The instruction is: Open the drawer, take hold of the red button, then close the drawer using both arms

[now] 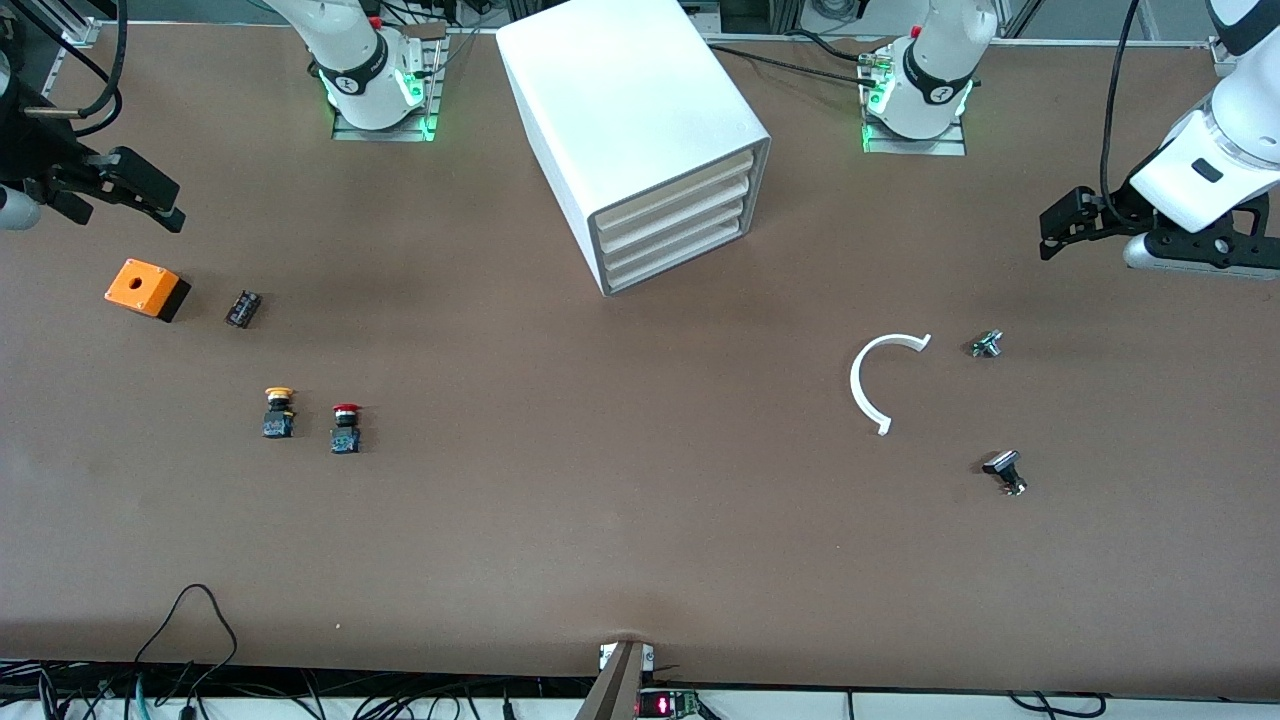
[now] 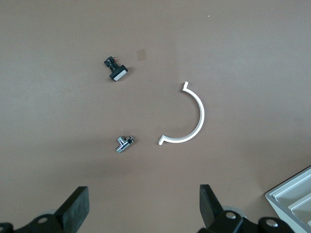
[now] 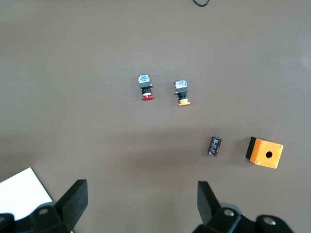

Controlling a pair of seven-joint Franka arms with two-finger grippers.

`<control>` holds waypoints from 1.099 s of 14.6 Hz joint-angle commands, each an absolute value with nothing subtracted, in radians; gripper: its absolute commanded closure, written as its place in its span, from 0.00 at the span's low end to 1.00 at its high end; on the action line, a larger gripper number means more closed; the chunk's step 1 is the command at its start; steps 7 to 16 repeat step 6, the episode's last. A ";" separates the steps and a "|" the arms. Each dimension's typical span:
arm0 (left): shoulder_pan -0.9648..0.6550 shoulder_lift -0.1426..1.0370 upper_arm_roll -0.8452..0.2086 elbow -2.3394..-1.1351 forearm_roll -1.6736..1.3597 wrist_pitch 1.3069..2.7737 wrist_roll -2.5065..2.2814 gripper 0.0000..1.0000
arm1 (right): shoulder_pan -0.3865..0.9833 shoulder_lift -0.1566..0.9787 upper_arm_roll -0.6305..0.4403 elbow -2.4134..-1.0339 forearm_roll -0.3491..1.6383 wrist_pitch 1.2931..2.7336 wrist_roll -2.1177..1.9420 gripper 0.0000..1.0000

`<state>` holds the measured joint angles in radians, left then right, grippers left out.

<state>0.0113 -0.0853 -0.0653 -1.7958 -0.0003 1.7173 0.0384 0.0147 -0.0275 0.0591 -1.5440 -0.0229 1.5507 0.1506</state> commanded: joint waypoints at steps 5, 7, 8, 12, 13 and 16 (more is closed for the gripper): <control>0.009 -0.077 -0.069 -1.770 0.003 1.697 0.028 0.00 | 0.020 -0.044 0.060 -1.536 -0.011 1.540 0.147 0.00; 0.009 -0.077 -0.069 -1.770 0.003 1.697 0.028 0.00 | 0.020 -0.044 0.060 -1.532 -0.011 1.539 0.141 0.00; 0.009 -0.077 -0.069 -1.770 0.003 1.697 0.028 0.00 | 0.020 -0.044 0.060 -1.532 -0.011 1.539 0.141 0.00; 0.009 -0.077 -0.069 -1.770 0.003 1.697 0.028 0.00 | 0.020 -0.044 0.060 -1.532 -0.011 1.539 0.141 0.00; 0.009 -0.077 -0.069 -1.770 0.003 1.697 0.028 0.00 | 0.020 -0.044 0.060 -1.532 -0.011 1.539 0.141 0.00; 0.009 -0.077 -0.069 -1.770 0.003 1.697 0.028 0.00 | 0.020 -0.044 0.060 -1.532 -0.011 1.539 0.141 0.00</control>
